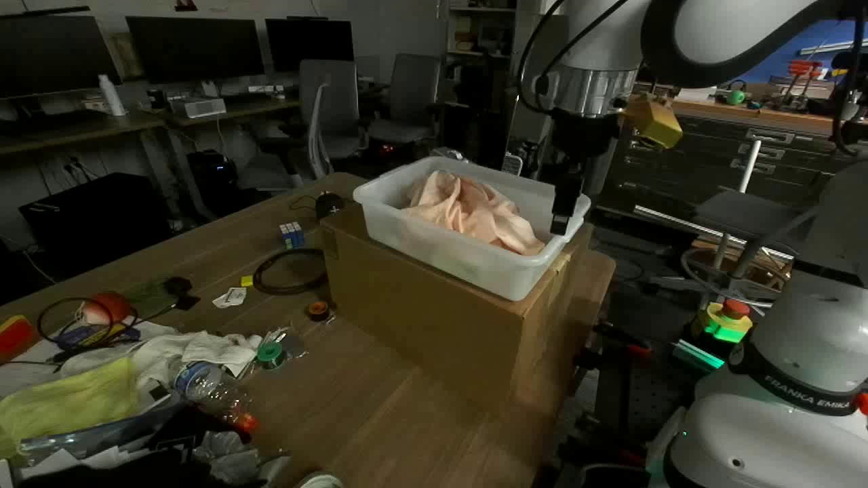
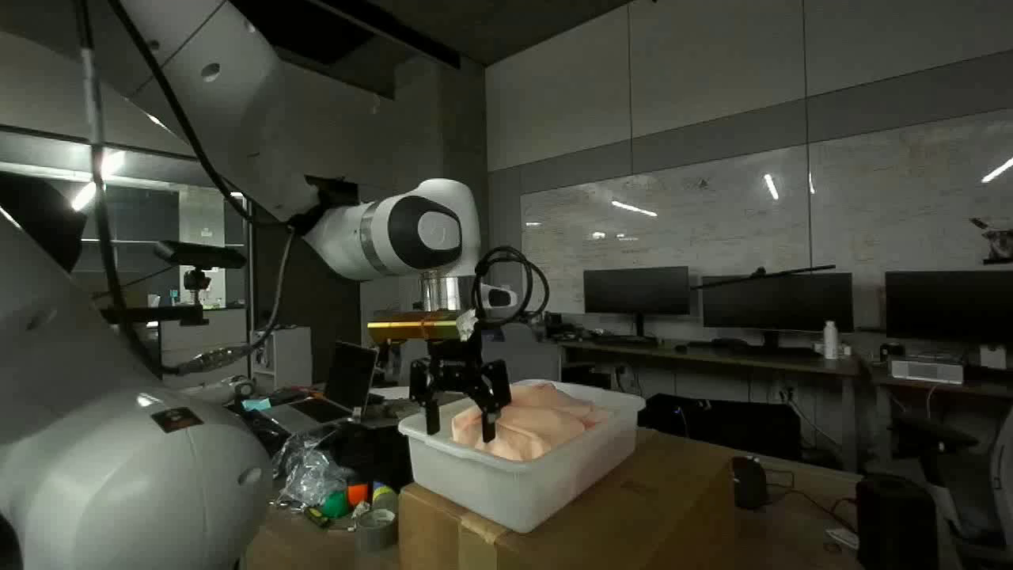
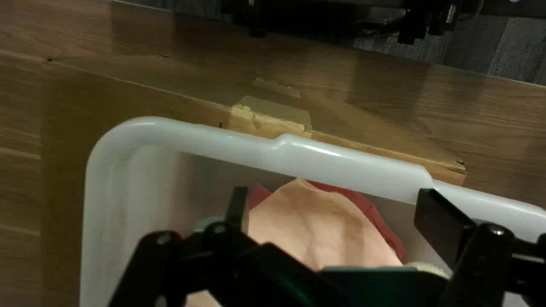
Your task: Take the clothes in the bucket on the box and put them on the table
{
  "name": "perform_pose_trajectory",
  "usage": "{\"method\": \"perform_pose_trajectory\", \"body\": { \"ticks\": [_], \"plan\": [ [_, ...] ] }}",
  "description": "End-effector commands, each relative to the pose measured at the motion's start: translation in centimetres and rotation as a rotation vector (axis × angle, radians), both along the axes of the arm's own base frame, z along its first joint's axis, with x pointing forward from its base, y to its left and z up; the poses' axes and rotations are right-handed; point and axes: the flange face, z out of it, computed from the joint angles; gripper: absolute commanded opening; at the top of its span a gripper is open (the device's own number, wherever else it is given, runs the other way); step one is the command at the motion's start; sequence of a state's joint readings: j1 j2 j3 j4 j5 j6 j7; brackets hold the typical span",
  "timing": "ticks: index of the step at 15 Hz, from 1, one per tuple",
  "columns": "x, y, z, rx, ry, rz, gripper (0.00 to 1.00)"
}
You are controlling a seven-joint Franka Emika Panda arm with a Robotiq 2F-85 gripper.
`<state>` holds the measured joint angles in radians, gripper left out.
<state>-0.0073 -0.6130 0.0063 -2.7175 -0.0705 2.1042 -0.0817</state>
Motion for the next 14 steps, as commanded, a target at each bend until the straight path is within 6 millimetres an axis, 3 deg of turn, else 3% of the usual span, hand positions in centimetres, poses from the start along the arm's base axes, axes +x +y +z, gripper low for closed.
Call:
{"method": "perform_pose_trajectory", "body": {
  "ticks": [1,10,14],
  "plan": [
    [0.0,0.0,0.1,0.0,0.0,0.0,1.0],
    [0.0,0.0,0.1,0.0,0.0,0.0,1.0],
    [0.8,0.6,1.4,-0.034,-0.081,0.015,1.0]
  ]
}}
